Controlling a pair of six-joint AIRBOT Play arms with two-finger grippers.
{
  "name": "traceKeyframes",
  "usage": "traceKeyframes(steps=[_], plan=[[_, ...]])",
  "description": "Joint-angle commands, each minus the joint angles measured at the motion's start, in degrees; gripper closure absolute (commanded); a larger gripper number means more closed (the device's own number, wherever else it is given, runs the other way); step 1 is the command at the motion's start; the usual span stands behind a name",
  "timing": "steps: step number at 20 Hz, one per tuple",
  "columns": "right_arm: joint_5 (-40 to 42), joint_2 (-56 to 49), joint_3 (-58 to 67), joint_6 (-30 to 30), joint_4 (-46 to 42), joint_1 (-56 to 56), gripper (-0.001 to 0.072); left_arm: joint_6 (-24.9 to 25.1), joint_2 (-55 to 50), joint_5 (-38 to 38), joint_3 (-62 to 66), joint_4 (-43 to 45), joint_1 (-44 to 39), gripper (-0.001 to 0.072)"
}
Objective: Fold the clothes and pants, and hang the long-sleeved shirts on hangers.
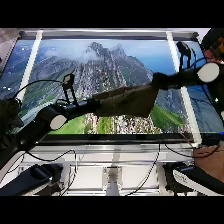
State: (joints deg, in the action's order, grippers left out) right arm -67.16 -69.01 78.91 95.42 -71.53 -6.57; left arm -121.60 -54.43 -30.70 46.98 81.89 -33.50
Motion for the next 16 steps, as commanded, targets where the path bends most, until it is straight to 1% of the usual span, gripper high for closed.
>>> traceKeyframes(steps=[1,4,7,8,10,12,13,14,15,16], plan=[[1.42,-6.14,6.32,-3.21,0.13,-0.07,0.0699,-0.59,-1.86,8.35,0.04,0.15,2.86,0.0677],[4.07,-10.16,6.38,-3.69,-0.15,-0.92,0.0699,-0.59,-5.31,10.56,0.04,0.11,4.74,0.0676],[9.25,-14.88,6.38,-4.74,-0.37,-2.82,0.0698,-0.59,-9.86,11.23,0.04,0.11,4.72,0.0675],[11.21,-16.61,6.38,-4.72,-0.39,-3.37,0.0697,-0.59,-11.47,12.57,0.04,0.04,4.68,0.0675],[15.47,-19.96,6.36,-4.66,-1.03,-3.91,0.0697,-0.59,-14.49,18.97,0.04,0.02,4.94,0.0675],[20.70,-23.02,6.38,-3.74,-0.83,-3.87,0.0695,-0.59,-18.29,30.36,0.04,0.00,5.16,0.0663],[23.41,-24.17,6.38,-2.82,-0.72,-3.78,0.0636,-0.57,-20.11,35.56,0.04,-0.02,5.16,0.0662],[26.08,-24.98,6.38,-2.47,-0.70,-3.78,0.0420,-0.55,-21.79,39.95,0.04,0.00,5.16,0.0600],[28.33,-25.40,6.38,-1.64,-0.59,-3.78,0.0112,-0.57,-23.39,43.65,0.04,-0.02,5.46,0.0400],[30.34,-25.51,6.38,-1.60,-0.61,-3.78,0.0054,-0.59,-24.50,45.83,0.04,-0.04,5.92,0.0298]])
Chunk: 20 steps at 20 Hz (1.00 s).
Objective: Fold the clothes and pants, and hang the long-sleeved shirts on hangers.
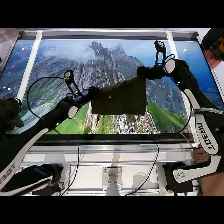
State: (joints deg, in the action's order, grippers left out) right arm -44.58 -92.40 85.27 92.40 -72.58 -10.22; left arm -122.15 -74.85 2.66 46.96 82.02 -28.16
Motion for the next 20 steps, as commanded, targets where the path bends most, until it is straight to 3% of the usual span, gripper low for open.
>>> traceKeyframes(steps=[1,5,6,7,8,9,10,11,13,17,19,20], plan=[[8.92,-2.10,0.07,1.42,0.46,-0.13,0.0054,-0.04,-4.68,13.42,0.07,-0.17,1.25,0.0296],[9.18,-1.95,1.92,1.38,-0.83,0.26,0.0078,-0.04,-2.86,13.42,0.11,-0.15,5.05,0.0286],[7.65,-1.81,2.80,1.36,-0.92,0.85,0.0171,-0.04,-1.01,13.38,0.11,-0.15,5.92,0.0288],[4.46,-1.77,4.31,1.07,-1.51,1.84,0.0374,-0.02,1.22,13.20,0.11,-0.13,6.58,0.0304],[0.48,-1.77,5.84,0.55,-1.92,3.02,0.0619,0.00,4.02,12.92,0.11,-0.11,7.21,0.0376],[-4.11,-1.77,7.43,0.24,-2.10,4.52,0.0696,0.02,6.71,12.74,0.11,0.15,7.69,0.0497],[-8.02,-1.77,8.61,0.15,-1.81,6.14,0.0699,0.02,9.70,12.72,0.11,1.33,8.11,0.0628],[-11.43,-1.66,9.25,-1.20,-0.07,8.11,0.0700,0.04,12.37,12.44,0.11,3.93,8.37,0.0674],[-16.46,-1.42,8.94,-10.93,12.31,12.83,0.0702,0.04,18.23,7.19,0.11,9.66,8.66,0.0673],[-35.52,-1.60,0.20,-35.06,47.52,24.06,0.0701,3.30,31.30,-19.39,0.11,12.50,8.74,0.0675],[-43.17,-1.60,-7.87,-39.15,54.71,28.39,0.0698,5.70,37.29,-26.62,0.11,12.46,8.48,0.0675],[-40.98,-1.60,-11.45,-39.10,54.07,29.66,0.0695,5.62,39.91,-27.58,0.11,12.44,8.50,0.0675]])
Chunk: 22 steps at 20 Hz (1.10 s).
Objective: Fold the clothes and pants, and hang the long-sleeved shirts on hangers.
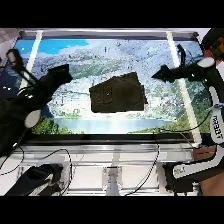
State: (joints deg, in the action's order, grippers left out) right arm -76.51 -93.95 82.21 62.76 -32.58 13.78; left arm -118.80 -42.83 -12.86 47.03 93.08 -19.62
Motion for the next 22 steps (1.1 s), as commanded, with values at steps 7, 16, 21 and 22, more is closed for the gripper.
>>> traceKeyframes(steps=[7,16,21,22], plan=[[8.35,-0.04,-13.29,5.60,-1.33,1.49,0.0021,2.27,14.67,-11.87,0.04,1.42,-0.04,0.0675],[4.55,-6.64,-8.15,13.33,-3.41,-2.38,-0.0006,2.34,14.69,-11.87,0.04,1.42,-0.04,0.0675],[0.68,-10.73,-4.90,15.21,-3.69,-2.47,-0.0006,4.92,14.80,-11.87,0.04,1.42,-0.04,0.0675],[0.11,-11.30,-4.83,15.21,-3.76,-2.47,-0.0006,4.92,14.80,-11.87,0.04,1.42,-0.04,0.0675]])
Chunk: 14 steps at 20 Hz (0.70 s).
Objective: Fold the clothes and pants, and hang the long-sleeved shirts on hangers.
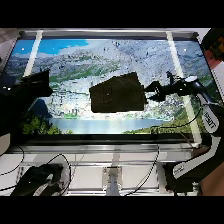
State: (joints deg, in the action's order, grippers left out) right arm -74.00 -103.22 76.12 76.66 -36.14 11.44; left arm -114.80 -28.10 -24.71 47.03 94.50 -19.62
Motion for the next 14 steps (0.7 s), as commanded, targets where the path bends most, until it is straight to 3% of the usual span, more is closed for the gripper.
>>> traceKeyframes(steps=[1,11,14], plan=[[-2.56,-2.49,1.27,1.31,-0.83,-0.11,-0.0006,0.92,0.09,-0.02,0.04,0.00,-0.04,0.0675],[-3.37,-6.08,1.27,1.97,-2.12,-7.78,-0.0004,0.90,0.24,-0.02,0.04,-0.02,-0.04,0.0675],[-2.97,-6.05,2.23,1.97,-2.08,-9.33,0.0037,0.90,0.24,0.00,0.04,-0.02,-0.04,0.0675]])
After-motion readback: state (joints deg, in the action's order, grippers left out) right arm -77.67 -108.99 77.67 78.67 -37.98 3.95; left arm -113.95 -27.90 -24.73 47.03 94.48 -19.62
